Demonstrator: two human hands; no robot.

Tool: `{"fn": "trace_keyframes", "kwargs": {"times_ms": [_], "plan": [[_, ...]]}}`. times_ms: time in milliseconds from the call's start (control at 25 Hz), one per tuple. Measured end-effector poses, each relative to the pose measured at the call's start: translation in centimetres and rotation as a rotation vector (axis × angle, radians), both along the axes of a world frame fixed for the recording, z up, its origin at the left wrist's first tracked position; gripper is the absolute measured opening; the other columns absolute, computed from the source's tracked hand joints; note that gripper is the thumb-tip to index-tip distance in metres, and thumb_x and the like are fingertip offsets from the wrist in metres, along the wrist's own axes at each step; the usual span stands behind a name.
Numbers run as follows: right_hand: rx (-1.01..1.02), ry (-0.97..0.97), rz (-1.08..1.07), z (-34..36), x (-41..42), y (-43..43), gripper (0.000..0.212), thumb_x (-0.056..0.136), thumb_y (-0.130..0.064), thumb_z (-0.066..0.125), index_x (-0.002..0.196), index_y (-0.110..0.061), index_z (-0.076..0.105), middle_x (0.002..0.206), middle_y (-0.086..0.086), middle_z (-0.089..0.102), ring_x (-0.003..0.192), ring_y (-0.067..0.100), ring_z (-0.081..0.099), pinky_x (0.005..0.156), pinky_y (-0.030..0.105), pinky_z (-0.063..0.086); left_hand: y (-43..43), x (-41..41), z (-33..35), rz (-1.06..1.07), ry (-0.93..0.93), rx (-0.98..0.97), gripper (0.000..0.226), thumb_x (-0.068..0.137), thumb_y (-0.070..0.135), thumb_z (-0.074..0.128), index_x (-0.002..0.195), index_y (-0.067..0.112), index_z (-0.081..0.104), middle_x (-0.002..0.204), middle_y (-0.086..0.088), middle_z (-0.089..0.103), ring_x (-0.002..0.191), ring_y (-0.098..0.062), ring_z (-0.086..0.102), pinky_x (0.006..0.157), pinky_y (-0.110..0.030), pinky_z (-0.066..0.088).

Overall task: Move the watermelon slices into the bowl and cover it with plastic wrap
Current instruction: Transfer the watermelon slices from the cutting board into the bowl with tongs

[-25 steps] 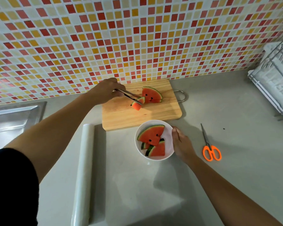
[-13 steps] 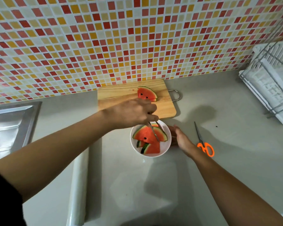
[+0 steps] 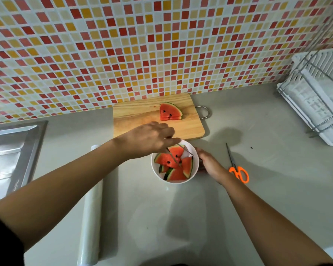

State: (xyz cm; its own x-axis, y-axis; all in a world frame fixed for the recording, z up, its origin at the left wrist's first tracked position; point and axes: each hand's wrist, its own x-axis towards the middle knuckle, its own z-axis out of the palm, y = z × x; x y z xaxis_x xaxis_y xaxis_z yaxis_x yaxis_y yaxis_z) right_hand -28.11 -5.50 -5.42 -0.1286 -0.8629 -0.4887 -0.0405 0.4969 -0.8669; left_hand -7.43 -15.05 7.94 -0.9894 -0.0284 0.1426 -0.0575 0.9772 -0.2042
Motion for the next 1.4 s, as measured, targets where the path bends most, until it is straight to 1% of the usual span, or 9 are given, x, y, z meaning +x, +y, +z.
{"fn": "trace_keyframes", "kwargs": {"times_ms": [80,240,400,520,720,920,1120,1280,1400], "plan": [[-0.056,0.004,0.012,-0.4,-0.1,0.1,0.035,0.093,-0.037,0.035,0.098,-0.025,0.067,0.102,-0.002,0.070,0.098,0.016,0.063,0.088,0.035,0.047,0.1,2.2,-0.6,0.163,0.050,0.211,0.037,0.080,0.022,0.072,0.111,0.004,0.067,0.085,-0.015,0.063,0.071,-0.029,0.062,0.060,-0.034,0.053],[-0.090,0.047,-0.009,-0.7,0.1,0.4,0.041,0.099,-0.035,0.027,0.109,-0.019,0.064,0.114,0.002,0.066,0.111,0.018,0.058,0.097,0.035,0.043,2.9,4.1,-3.2,0.467,0.133,0.534,0.031,0.086,0.022,0.064,0.115,0.011,0.066,0.090,-0.014,0.058,0.075,-0.031,0.060,0.066,-0.037,0.052],[-0.055,0.189,-0.037,-0.9,0.9,1.1,0.043,0.094,-0.055,0.022,0.103,-0.030,0.055,0.115,-0.009,0.057,0.107,0.008,0.051,0.093,0.029,0.037,5.5,2.9,-5.5,0.641,0.179,0.639,0.035,0.089,0.027,0.061,0.122,0.013,0.061,0.095,-0.014,0.057,0.085,-0.031,0.059,0.074,-0.035,0.045],[-0.093,0.317,-0.078,-0.6,1.6,1.2,0.038,0.095,-0.051,0.024,0.098,-0.032,0.056,0.097,-0.006,0.060,0.097,0.014,0.055,0.081,0.028,0.036,5.5,3.1,-5.6,0.676,0.194,0.612,0.035,0.089,0.026,0.061,0.121,0.012,0.062,0.096,-0.015,0.057,0.085,-0.032,0.060,0.072,-0.033,0.043],[-0.096,0.460,-0.118,-0.3,2.2,0.5,0.040,0.097,-0.042,0.025,0.099,-0.019,0.057,0.100,0.010,0.065,0.096,0.027,0.057,0.077,0.031,0.037,2.7,5.0,-3.8,0.706,0.330,0.585,0.031,0.085,0.020,0.067,0.113,0.006,0.067,0.092,-0.017,0.062,0.079,-0.033,0.064,0.072,-0.037,0.049],[-0.098,0.520,-0.079,-0.2,2.1,0.0,0.036,0.097,-0.040,0.025,0.093,-0.021,0.055,0.097,0.009,0.064,0.094,0.029,0.056,0.075,0.031,0.037,-2.3,4.9,-5.5,1.019,0.468,0.522,0.037,0.090,0.035,0.059,0.117,0.011,0.064,0.114,-0.016,0.066,0.094,-0.036,0.064,0.078,-0.038,0.050],[-0.090,0.586,-0.057,-0.6,1.9,-0.3,0.039,0.098,-0.037,0.026,0.103,-0.014,0.057,0.104,0.016,0.065,0.098,0.033,0.057,0.076,0.033,0.039,-5.8,2.9,-9.9,1.168,0.429,0.844,0.038,0.089,0.033,0.061,0.120,0.011,0.062,0.117,-0.013,0.065,0.102,-0.031,0.059,0.085,-0.032,0.045],[-0.104,0.613,-0.045,-0.8,1.7,-0.3,0.037,0.098,-0.035,0.028,0.106,-0.013,0.058,0.105,0.017,0.065,0.099,0.034,0.058,0.074,0.031,0.036,-6.7,1.5,-11.0,1.199,0.454,1.019,0.032,0.088,0.036,0.061,0.114,0.016,0.063,0.101,-0.010,0.069,0.082,-0.026,0.062,0.069,-0.029,0.050],[-0.122,0.601,-0.046,-0.8,1.6,-0.2,0.033,0.098,-0.037,0.028,0.094,-0.019,0.056,0.092,0.013,0.066,0.090,0.033,0.059,0.070,0.030,0.034,-6.2,1.2,-11.5,1.173,0.475,1.071,0.031,0.088,0.037,0.060,0.111,0.016,0.065,0.094,-0.011,0.068,0.075,-0.023,0.058,0.065,-0.028,0.047]]}}
